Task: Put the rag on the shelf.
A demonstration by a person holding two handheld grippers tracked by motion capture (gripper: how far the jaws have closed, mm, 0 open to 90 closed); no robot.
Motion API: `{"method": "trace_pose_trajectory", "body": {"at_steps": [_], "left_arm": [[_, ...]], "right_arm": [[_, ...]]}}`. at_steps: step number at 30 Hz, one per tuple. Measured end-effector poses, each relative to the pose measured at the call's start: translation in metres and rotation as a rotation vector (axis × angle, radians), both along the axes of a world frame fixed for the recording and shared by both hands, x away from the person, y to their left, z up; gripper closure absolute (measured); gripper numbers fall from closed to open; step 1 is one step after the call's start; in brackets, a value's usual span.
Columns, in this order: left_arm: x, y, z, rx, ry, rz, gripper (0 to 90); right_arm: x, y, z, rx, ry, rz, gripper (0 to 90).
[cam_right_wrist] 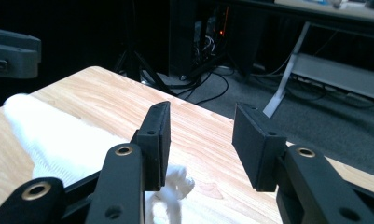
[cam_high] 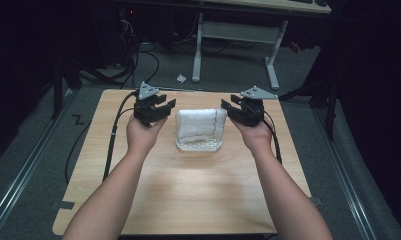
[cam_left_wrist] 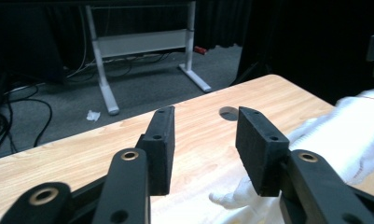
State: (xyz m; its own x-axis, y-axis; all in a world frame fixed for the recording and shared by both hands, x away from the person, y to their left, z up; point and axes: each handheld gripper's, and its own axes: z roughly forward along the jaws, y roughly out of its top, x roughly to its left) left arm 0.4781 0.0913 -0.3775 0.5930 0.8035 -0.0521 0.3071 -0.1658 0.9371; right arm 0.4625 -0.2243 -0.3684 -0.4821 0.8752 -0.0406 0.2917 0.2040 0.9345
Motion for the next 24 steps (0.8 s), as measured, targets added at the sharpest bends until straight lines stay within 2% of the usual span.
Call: {"method": "trace_pose_trajectory", "body": {"at_steps": [4,7,10,13,18,24], "left_arm": [[-0.022,0.007,-0.003,-0.002,-0.020,-0.023,55.3],[-0.037,0.012,-0.006,0.026,-0.037,-0.029,54.4],[-0.050,0.017,-0.009,0.002,-0.027,-0.044,54.5],[-0.062,0.019,-0.014,0.007,-0.032,-0.058,54.3],[-0.084,0.024,-0.031,0.012,-0.006,-0.091,53.8],[-0.108,0.037,-0.058,0.015,0.035,-0.102,53.7]], "right_arm": [[-0.019,-0.002,-0.002,-0.029,-0.030,0.020,56.2],[-0.032,-0.003,-0.005,-0.045,-0.042,0.032,56.5],[-0.043,-0.004,-0.007,-0.057,-0.032,0.040,56.5],[-0.055,-0.004,-0.011,-0.059,-0.044,0.045,56.4],[-0.075,-0.003,-0.020,-0.076,-0.038,0.053,50.5],[-0.106,-0.002,-0.042,-0.098,-0.045,0.069,47.5]]}}
